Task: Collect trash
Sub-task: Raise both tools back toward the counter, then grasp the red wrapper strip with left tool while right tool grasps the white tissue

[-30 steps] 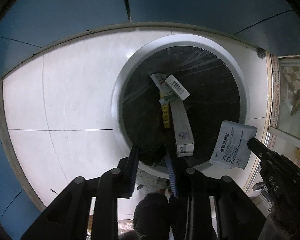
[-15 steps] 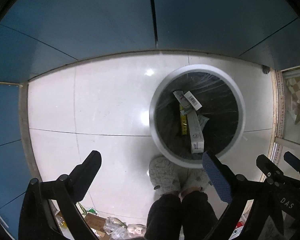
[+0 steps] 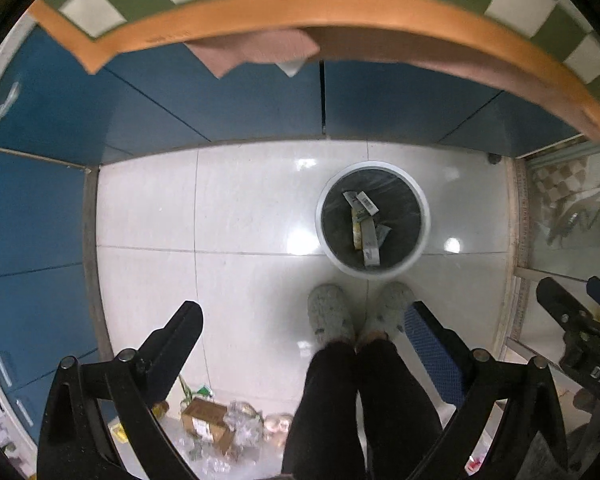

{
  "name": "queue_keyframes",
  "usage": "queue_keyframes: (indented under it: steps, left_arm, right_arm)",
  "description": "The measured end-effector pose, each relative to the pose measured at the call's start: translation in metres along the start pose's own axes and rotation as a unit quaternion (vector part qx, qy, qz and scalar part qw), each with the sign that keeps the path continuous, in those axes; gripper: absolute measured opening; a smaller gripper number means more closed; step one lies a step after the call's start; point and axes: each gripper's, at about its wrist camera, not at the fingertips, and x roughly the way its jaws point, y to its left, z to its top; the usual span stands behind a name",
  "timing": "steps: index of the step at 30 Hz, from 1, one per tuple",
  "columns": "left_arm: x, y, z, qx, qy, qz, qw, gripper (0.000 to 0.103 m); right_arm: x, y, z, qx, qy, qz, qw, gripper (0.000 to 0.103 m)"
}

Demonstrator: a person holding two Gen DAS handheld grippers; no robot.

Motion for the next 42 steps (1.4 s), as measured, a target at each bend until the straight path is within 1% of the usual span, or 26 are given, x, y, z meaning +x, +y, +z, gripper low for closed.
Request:
queue_keyframes:
  steps: [2, 5, 10, 13, 17, 19, 20, 21, 22, 24, 26, 28, 29, 31, 32, 33, 34, 35, 36, 37, 39, 40, 41, 42]
  left_arm:
    - [-0.022, 0.001, -0.005, -0.008, 0.004, -0.013, 0.9999, 0.103]
    - [-0.063, 0.005, -0.015, -0.014, -0.002, -0.029, 0.9995, 0.103]
    - [-0.12, 0.007, -0.024, 0.001, -0.023, -0.055, 0.9982, 0.103]
    - [-0.153, 0.012, -0.024, 0.009, -0.061, -0.05, 0.9968, 0.103]
    - [-0.202, 0.014, -0.009, 0.001, -0.14, -0.035, 0.9895, 0.103]
    - [-0.222, 0.011, 0.008, 0.001, -0.178, -0.024, 0.9838, 0.103]
    - [-0.231, 0.009, 0.015, 0.001, -0.194, -0.017, 0.9808, 0.103]
    - [-0.242, 0.004, 0.027, 0.004, -0.22, -0.001, 0.9755, 0.103]
    - [-0.25, 0.003, 0.035, 0.004, -0.235, 0.013, 0.9719, 0.103]
    - [-0.264, -0.008, 0.06, 0.002, -0.271, 0.049, 0.9613, 0.103]
    - [-0.27, -0.013, 0.081, -0.006, -0.283, 0.068, 0.9566, 0.103]
    - [-0.269, -0.024, 0.11, -0.02, -0.275, 0.076, 0.9582, 0.103]
    - [-0.268, -0.029, 0.124, -0.029, -0.269, 0.08, 0.9593, 0.103]
    - [-0.261, -0.043, 0.164, -0.046, -0.235, 0.071, 0.9682, 0.103]
    - [-0.26, -0.049, 0.177, -0.055, -0.22, 0.061, 0.972, 0.103]
    - [-0.256, -0.059, 0.198, -0.065, -0.199, 0.041, 0.9769, 0.103]
    - [-0.254, -0.069, 0.217, -0.074, -0.183, 0.018, 0.9801, 0.102]
    - [-0.247, -0.082, 0.244, -0.084, -0.161, -0.012, 0.9832, 0.102]
    - [-0.243, -0.092, 0.262, -0.089, -0.146, -0.034, 0.9847, 0.102]
    - [-0.236, -0.108, 0.287, -0.092, -0.126, -0.064, 0.9857, 0.102]
    - [-0.222, -0.134, 0.329, -0.099, -0.093, -0.097, 0.986, 0.097]
    - [-0.214, -0.148, 0.349, -0.103, -0.079, -0.117, 0.9846, 0.09]
    - [-0.205, -0.158, 0.368, -0.109, -0.064, -0.131, 0.9833, 0.078]
    - [-0.195, -0.168, 0.386, -0.118, -0.051, -0.143, 0.9813, 0.073]
  right_arm:
    - [-0.038, 0.003, -0.004, -0.005, -0.009, 0.003, 1.0, 0.103]
    - [-0.101, 0.005, -0.013, -0.012, -0.021, 0.003, 1.0, 0.103]
    - [-0.175, 0.001, -0.027, 0.0, -0.03, 0.016, 0.999, 0.103]
    - [-0.208, 0.001, -0.032, 0.007, -0.045, 0.036, 0.998, 0.103]
    - [-0.239, 0.0, -0.023, 0.021, -0.069, 0.071, 0.995, 0.103]
    - [-0.256, -0.004, -0.006, 0.031, -0.089, 0.088, 0.992, 0.103]
    - [-0.258, -0.004, 0.005, 0.035, -0.098, 0.093, 0.99, 0.103]
    - [-0.264, -0.007, 0.015, 0.038, -0.108, 0.098, 0.989, 0.103]
    - [-0.272, -0.011, 0.028, 0.04, -0.122, 0.101, 0.987, 0.103]
    - [-0.28, -0.022, 0.054, 0.042, -0.141, 0.105, 0.983, 0.103]
    - [-0.283, -0.036, 0.09, 0.045, -0.156, 0.108, 0.981, 0.103]
    - [-0.281, -0.049, 0.125, 0.045, -0.165, 0.112, 0.979, 0.103]
    - [-0.279, -0.058, 0.149, 0.04, -0.168, 0.115, 0.978, 0.103]
    - [-0.274, -0.074, 0.199, 0.033, -0.172, 0.113, 0.978, 0.101]
    - [-0.271, -0.083, 0.225, 0.03, -0.175, 0.109, 0.978, 0.098]
    - [-0.266, -0.093, 0.253, 0.026, -0.175, 0.103, 0.979, 0.094]
    - [-0.261, -0.101, 0.277, 0.023, -0.174, 0.101, 0.979, 0.083]
    - [-0.256, -0.111, 0.304, 0.019, -0.175, 0.098, 0.98, 0.067]
    - [-0.248, -0.124, 0.337, 0.015, -0.174, 0.088, 0.981, 0.059]
    - [-0.241, -0.135, 0.361, 0.014, -0.17, 0.08, 0.982, 0.05]
    - [-0.23, -0.157, 0.397, 0.02, -0.164, 0.074, 0.984, 0.048]
    - [-0.223, -0.168, 0.415, 0.025, -0.157, 0.07, 0.985, 0.048]
    - [-0.214, -0.182, 0.436, 0.033, -0.148, 0.066, 0.986, 0.048]
    - [-0.208, -0.191, 0.449, 0.039, -0.143, 0.066, 0.987, 0.048]
